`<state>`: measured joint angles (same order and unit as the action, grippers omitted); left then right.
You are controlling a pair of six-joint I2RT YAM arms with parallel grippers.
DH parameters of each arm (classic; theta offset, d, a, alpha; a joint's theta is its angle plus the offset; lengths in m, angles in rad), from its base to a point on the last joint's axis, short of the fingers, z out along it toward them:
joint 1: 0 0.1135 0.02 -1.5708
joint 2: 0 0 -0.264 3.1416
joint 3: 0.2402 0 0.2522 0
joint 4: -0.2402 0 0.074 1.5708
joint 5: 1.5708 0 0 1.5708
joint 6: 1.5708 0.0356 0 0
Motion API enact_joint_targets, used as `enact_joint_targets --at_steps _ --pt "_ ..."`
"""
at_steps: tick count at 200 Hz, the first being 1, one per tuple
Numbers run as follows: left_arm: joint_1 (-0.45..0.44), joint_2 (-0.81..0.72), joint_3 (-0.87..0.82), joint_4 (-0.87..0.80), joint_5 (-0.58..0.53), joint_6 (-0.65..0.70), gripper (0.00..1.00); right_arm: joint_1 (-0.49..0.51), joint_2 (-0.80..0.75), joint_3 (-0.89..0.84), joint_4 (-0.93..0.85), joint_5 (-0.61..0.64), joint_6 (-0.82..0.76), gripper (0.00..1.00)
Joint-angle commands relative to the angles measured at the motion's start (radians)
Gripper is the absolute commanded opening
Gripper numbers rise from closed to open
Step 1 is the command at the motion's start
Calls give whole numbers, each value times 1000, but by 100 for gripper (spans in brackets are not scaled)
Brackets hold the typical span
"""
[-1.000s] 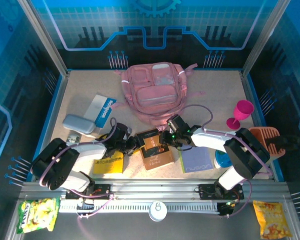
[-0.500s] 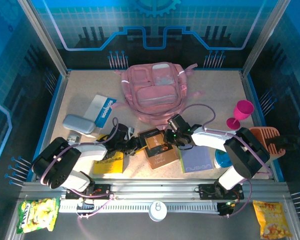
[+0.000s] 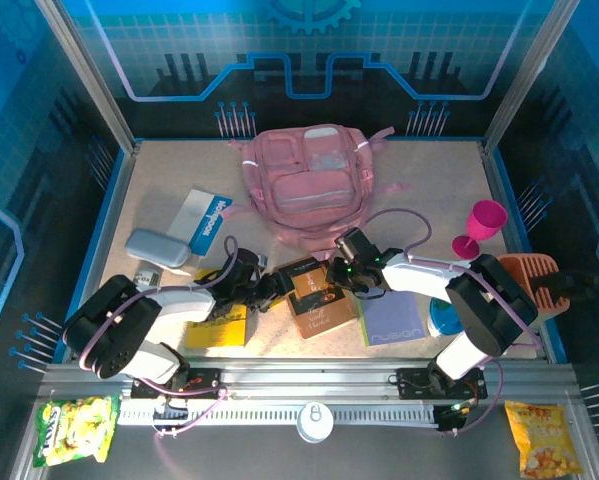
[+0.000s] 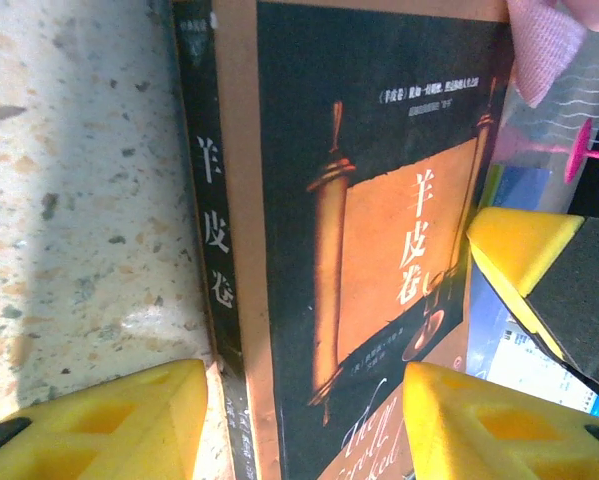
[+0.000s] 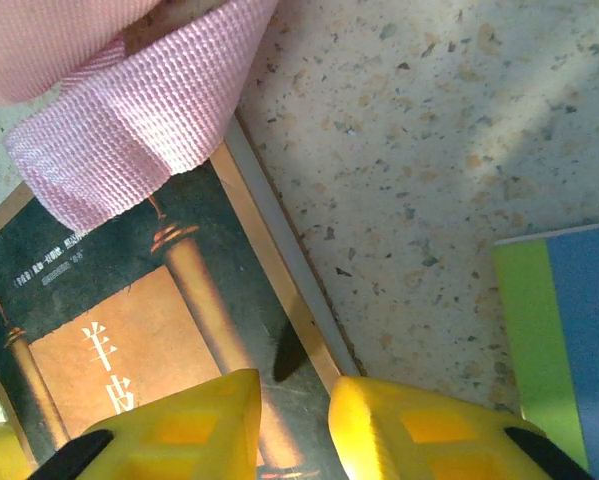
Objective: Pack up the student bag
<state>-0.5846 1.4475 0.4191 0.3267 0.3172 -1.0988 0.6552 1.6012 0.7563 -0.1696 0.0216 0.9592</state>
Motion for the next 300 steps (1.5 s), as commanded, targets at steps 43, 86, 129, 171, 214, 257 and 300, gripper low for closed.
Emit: enact_joint_targets --at_steps 43,86,129,171,214,257,300 --pt "-25 84 84 41 83 -15 54 -9 134 -109 -113 -33 18 32" --pt "-29 23 87 133 156 31 51 -16 121 -117 -90 -59 22 32" --pt "-30 -57 57 189 169 53 44 -19 70 -117 -52 -110 16 33" --pt "-30 -56 42 221 161 45 42 -7 71 -91 29 -250 -2 34" --pt "-30 -104 8 229 110 61 42 11 84 -65 60 -300 9 34" --pt "-20 -197 11 71 13 101 40 51 108 -25 76 -337 12 34" --pt "54 -286 -5 -87 -29 102 38 79 124 47 38 -324 -3 35"
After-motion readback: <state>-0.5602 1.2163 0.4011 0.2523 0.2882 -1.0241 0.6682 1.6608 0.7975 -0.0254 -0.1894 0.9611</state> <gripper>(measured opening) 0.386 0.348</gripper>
